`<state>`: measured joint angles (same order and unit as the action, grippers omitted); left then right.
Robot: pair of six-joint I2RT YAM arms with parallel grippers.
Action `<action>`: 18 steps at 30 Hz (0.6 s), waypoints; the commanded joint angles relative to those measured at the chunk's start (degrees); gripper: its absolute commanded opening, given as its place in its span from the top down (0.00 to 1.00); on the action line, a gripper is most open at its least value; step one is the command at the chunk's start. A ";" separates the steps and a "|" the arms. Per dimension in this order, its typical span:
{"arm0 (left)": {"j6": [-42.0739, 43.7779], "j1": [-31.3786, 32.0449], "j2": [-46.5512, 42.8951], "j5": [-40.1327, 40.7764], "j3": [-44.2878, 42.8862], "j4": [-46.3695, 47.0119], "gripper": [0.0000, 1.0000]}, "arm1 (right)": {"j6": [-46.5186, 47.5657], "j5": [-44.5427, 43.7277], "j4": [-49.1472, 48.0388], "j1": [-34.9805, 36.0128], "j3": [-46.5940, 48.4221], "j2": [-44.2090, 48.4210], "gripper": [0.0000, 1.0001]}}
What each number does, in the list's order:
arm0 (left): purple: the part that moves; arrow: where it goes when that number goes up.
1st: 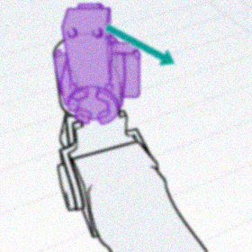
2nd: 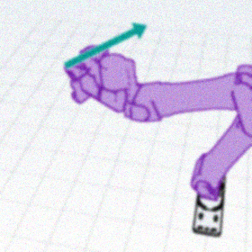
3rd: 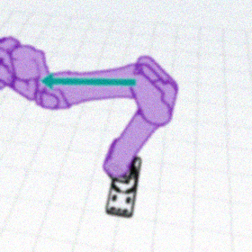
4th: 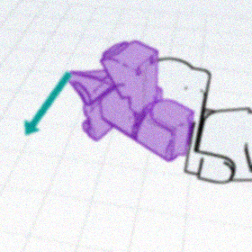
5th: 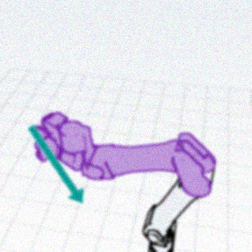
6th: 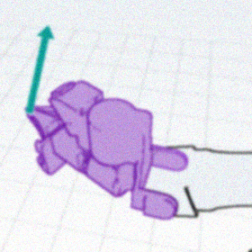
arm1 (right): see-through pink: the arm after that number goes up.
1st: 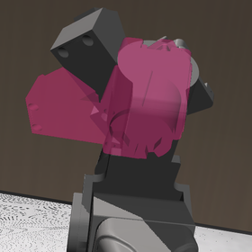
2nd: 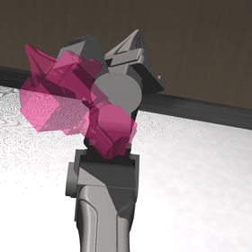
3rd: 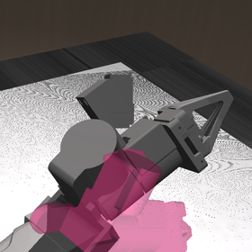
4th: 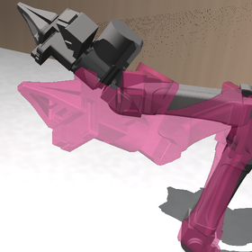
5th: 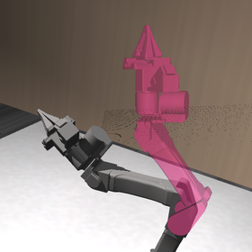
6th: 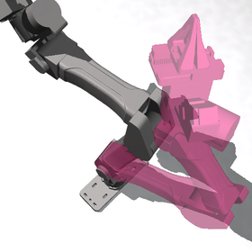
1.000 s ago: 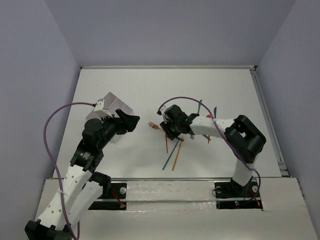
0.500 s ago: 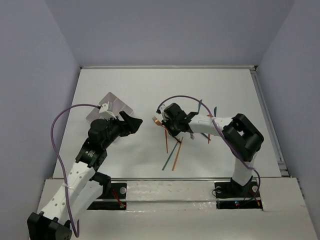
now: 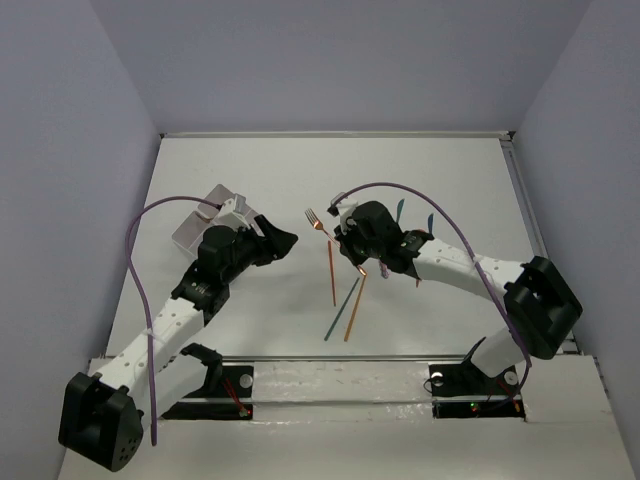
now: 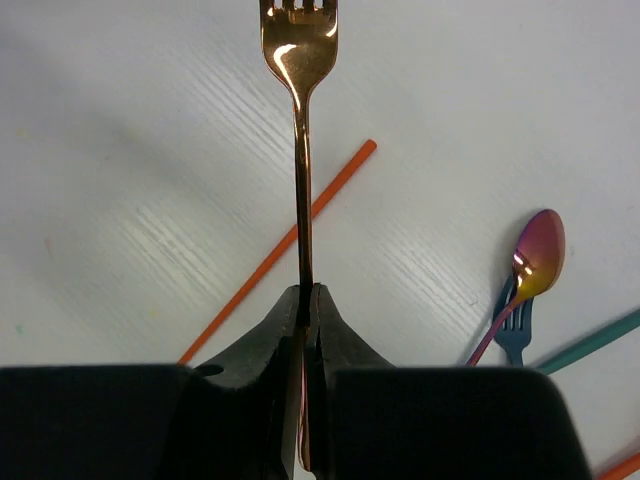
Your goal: Sort the eating utensils into containers
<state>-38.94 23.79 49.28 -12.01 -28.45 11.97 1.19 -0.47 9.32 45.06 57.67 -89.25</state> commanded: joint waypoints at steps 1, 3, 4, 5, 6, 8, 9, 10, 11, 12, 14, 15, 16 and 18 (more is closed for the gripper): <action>-1.14 1.51 5.21 0.67 -2.84 7.63 0.29 | -1.10 4.68 -7.91 -0.06 -2.39 4.87 0.93; -1.31 2.22 8.01 1.02 -4.06 9.47 0.29 | -1.10 5.91 -8.18 -0.06 -2.74 5.32 0.93; -1.40 3.01 8.90 1.11 -4.59 10.00 0.29 | -1.19 6.44 -8.53 -0.06 -2.74 5.40 0.93; -1.32 3.02 10.91 1.37 -5.12 10.96 0.29 | -3.02 7.14 -8.62 -0.06 -2.74 5.49 0.93; -1.23 3.89 11.97 1.55 -6.08 11.58 0.29 | -3.30 8.28 -8.71 -0.06 -3.00 5.49 0.93; -1.05 4.77 13.91 1.99 -6.88 12.90 0.29 | -3.56 9.17 -9.14 -0.06 -3.44 6.11 0.93; -1.05 5.47 15.83 1.82 -7.58 14.56 0.29 | -3.65 9.87 -10.36 -0.06 -3.70 6.37 0.93; -1.05 5.48 16.72 1.55 -7.85 15.53 0.29 | -3.83 10.40 -10.55 -0.06 -3.79 6.72 0.93; -1.14 6.09 17.69 1.46 -8.20 16.41 0.29 | -3.83 10.58 -10.64 -0.06 -3.88 6.90 0.93; -1.05 6.87 19.35 1.55 -8.55 17.64 0.29 | -3.91 11.01 -10.64 -0.06 -3.88 6.99 0.93; -0.79 7.58 20.77 2.42 -9.95 17.92 0.32 | -4.09 11.10 -10.99 -0.06 -4.23 7.34 0.93; -0.44 7.59 21.90 3.91 -10.66 17.83 0.41 | -4.09 11.37 -11.25 -0.06 -4.49 7.77 0.93; -0.35 7.59 22.26 4.71 -10.93 17.83 0.46 | -4.09 11.46 -11.43 -0.06 -4.76 7.95 0.93; -0.17 8.11 23.05 6.37 -11.45 17.39 0.53 | -4.27 11.46 -11.78 -0.06 -5.02 8.39 0.93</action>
<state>-39.97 31.00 71.53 -9.93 -36.49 24.64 -2.44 9.04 2.24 45.06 53.25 -83.53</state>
